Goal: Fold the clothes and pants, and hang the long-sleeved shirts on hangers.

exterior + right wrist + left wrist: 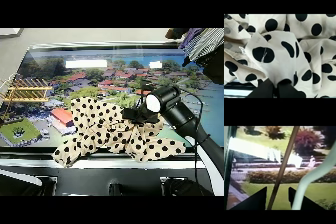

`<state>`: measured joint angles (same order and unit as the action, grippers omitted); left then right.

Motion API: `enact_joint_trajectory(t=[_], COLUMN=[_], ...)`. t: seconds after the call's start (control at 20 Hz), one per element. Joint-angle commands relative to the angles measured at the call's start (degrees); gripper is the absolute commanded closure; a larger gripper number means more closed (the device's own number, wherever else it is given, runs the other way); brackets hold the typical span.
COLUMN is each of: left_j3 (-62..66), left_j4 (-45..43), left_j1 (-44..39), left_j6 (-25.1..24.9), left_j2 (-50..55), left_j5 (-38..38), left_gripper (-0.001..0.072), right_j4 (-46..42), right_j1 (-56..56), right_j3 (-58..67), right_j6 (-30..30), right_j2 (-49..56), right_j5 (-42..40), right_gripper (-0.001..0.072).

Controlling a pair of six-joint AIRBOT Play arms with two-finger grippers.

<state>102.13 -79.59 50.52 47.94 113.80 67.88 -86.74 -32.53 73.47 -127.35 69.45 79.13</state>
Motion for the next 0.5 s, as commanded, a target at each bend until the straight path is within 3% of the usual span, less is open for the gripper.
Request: enact_joint_trajectory(t=[0.0,0.15,0.25,0.45], left_j3=[0.0,0.0,0.0,0.0], left_j4=[-0.1,-0.1,-0.1,-0.1], left_j1=[-0.5,-0.6,-0.6,-0.6], left_j6=[0.0,0.0,0.0,0.0], left_j2=[0.2,0.4,0.5,0.8], left_j5=[0.2,0.2,0.7,0.7], left_gripper=[0.04,0.0409,0.0608,0.0629], right_j4=[0.0,0.0,0.0,0.1], right_j1=[0.0,0.0,0.0,0.0], right_j3=[0.0,0.0,0.0,0.0], right_j6=[0.0,0.0,0.0,0.0], right_j2=[0.0,0.0,0.0,0.0], right_j5=[0.1,0.1,0.5,0.6], right_gripper=[0.0683,0.0683,0.0683,0.0683])
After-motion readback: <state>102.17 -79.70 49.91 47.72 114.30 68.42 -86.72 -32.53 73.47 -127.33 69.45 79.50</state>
